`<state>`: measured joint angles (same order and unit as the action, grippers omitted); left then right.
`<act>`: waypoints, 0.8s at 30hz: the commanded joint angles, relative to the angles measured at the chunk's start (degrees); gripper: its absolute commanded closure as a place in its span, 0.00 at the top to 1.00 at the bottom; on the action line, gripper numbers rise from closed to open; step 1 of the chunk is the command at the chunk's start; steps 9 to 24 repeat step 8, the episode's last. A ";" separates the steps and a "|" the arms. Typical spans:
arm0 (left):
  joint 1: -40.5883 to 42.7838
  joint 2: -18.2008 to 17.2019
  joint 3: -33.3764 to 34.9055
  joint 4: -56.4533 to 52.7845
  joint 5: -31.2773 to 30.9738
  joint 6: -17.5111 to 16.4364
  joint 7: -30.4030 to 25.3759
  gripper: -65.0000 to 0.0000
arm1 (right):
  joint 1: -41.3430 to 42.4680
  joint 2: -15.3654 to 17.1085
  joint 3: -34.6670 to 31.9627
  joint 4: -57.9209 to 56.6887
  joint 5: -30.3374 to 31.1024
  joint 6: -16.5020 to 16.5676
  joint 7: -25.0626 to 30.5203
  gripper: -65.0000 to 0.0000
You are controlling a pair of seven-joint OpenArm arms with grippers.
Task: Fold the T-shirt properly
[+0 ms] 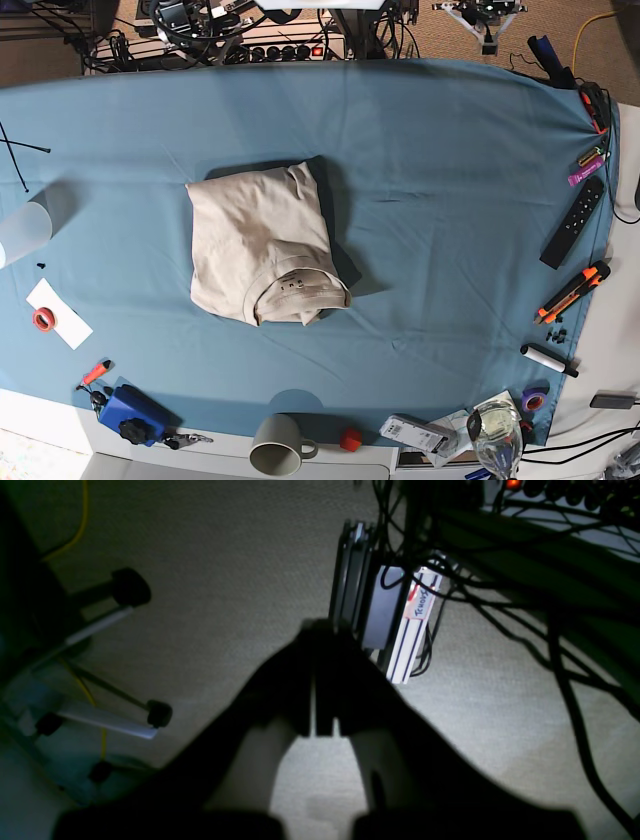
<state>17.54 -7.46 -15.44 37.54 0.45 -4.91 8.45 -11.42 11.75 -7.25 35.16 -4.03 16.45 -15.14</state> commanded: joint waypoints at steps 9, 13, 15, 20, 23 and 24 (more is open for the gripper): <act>0.37 -0.35 -0.09 0.72 0.02 0.00 -0.39 0.00 | 0.15 0.61 -0.31 0.42 0.11 0.02 -0.26 0.49; 0.37 -0.35 -0.09 0.72 0.02 0.00 -0.39 0.00 | 0.15 0.61 -0.31 0.42 0.11 0.02 -0.26 0.49; 0.37 -0.35 -0.09 0.72 0.02 0.00 -0.39 0.00 | 0.15 0.61 -0.31 0.42 0.11 0.02 -0.26 0.49; 0.37 -0.35 -0.09 0.72 0.02 0.00 -0.39 0.00 | 0.15 0.61 -0.31 0.42 0.11 0.02 -0.26 0.49; 0.37 -0.35 -0.09 0.72 0.02 0.00 -0.39 0.00 | 0.15 0.61 -0.31 0.42 0.11 0.02 -0.26 0.49; 0.37 -0.35 -0.09 0.72 0.02 0.00 -0.39 0.00 | 0.15 0.61 -0.31 0.42 0.11 0.02 -0.26 0.49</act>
